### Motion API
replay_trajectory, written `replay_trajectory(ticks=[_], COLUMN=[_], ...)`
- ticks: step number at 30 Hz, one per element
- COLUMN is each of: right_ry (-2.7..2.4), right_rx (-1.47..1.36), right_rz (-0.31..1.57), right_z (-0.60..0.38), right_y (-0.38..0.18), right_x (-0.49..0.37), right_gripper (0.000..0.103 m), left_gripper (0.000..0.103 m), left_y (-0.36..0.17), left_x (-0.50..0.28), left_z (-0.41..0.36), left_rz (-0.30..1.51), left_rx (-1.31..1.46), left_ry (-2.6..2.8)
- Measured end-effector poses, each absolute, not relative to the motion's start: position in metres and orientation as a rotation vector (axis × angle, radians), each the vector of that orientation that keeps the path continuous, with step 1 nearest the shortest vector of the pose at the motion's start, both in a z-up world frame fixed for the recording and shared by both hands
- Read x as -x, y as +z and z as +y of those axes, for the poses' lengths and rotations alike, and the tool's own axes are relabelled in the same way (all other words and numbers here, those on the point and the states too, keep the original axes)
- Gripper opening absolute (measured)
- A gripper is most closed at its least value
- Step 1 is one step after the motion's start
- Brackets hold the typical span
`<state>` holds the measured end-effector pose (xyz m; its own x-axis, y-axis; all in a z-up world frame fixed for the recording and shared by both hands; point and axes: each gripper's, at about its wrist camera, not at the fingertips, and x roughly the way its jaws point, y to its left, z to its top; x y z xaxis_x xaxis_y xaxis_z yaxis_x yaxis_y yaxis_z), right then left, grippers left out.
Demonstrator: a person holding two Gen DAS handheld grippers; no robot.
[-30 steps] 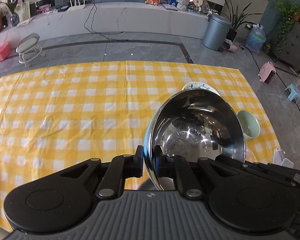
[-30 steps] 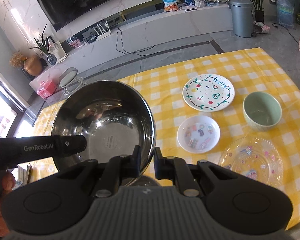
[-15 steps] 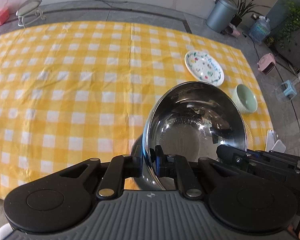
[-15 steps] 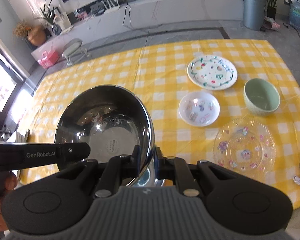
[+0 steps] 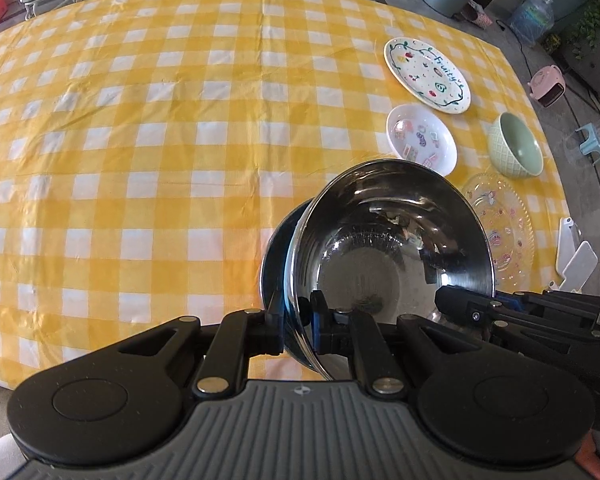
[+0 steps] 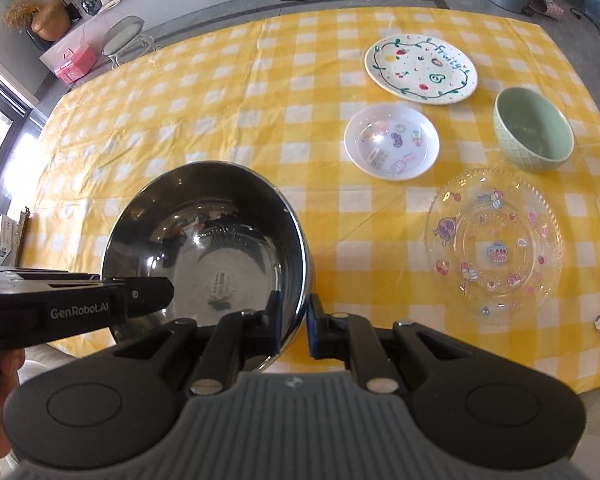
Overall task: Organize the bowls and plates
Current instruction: 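Lower the orange bowl into the blue bowl and open both tools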
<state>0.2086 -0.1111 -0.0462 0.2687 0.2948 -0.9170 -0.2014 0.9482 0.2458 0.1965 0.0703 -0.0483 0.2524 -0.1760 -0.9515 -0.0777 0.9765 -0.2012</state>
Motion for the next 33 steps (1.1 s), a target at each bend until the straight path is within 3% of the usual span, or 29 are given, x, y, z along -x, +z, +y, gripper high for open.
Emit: replay_trajectory(ticks=[33], right_ry=[0.316], right_rx=[-0.06], right_rz=[1.277], right_z=[-0.101], right_y=[-0.061], right_x=[-0.216], right_gripper=[0.01], left_gripper=[0.019], left_y=[-0.058], left_x=[-0.211], left_z=[0.066], left_rz=[1.368], left_rx=[0.184], left_ry=[-0.062])
